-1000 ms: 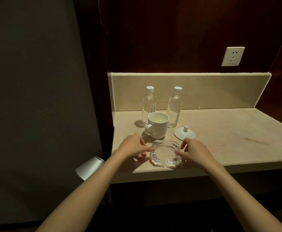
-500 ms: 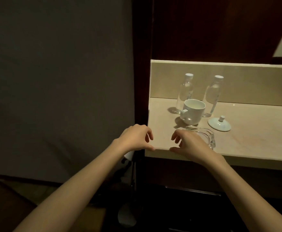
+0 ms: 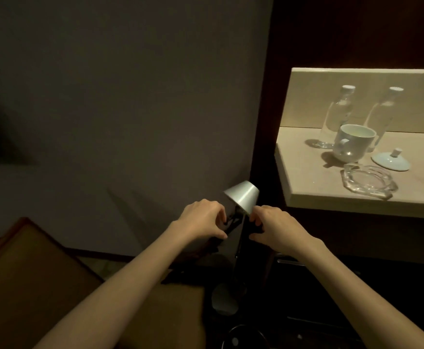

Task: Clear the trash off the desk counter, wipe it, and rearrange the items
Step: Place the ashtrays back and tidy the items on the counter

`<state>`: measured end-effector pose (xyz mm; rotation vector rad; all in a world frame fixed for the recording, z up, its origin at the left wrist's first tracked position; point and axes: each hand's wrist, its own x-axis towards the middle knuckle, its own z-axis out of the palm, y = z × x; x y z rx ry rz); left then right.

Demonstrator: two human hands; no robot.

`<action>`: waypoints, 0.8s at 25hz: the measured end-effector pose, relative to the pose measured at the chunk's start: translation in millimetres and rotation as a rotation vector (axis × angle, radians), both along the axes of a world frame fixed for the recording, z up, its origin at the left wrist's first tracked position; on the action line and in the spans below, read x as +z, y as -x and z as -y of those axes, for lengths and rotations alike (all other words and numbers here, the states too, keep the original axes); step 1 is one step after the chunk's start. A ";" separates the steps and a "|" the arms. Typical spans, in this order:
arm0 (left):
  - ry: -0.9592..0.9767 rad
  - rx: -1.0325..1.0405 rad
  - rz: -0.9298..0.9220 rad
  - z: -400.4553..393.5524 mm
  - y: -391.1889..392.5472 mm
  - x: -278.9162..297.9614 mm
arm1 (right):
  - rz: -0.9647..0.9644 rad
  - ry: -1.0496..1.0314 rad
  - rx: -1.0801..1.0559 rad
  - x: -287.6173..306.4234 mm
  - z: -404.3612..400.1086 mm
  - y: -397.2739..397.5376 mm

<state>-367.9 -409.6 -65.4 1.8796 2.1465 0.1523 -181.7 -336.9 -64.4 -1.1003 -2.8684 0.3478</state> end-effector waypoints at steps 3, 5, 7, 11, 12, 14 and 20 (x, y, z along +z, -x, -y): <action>0.021 -0.041 -0.034 27.3 40.5 -8.4 | 0.010 0.025 -0.060 -13.3 35.0 40.4; 0.039 -0.062 -0.037 48.1 68.9 -16.6 | 0.030 0.040 -0.098 -26.0 60.8 69.9; 0.071 -0.082 -0.029 69.0 94.8 -28.9 | 0.049 0.059 -0.128 -40.0 85.8 95.9; 0.140 -0.082 -0.021 105.8 140.7 -65.2 | 0.088 0.123 -0.141 -70.3 127.0 137.6; 0.153 -0.074 -0.015 113.3 149.7 -75.3 | 0.103 0.135 -0.139 -79.1 134.6 145.4; 0.176 -0.050 0.008 127.8 163.4 -95.3 | 0.139 0.146 -0.130 -97.7 146.3 159.8; 0.265 0.037 0.007 163.6 186.8 -160.3 | 0.225 0.229 -0.080 -159.0 163.1 196.2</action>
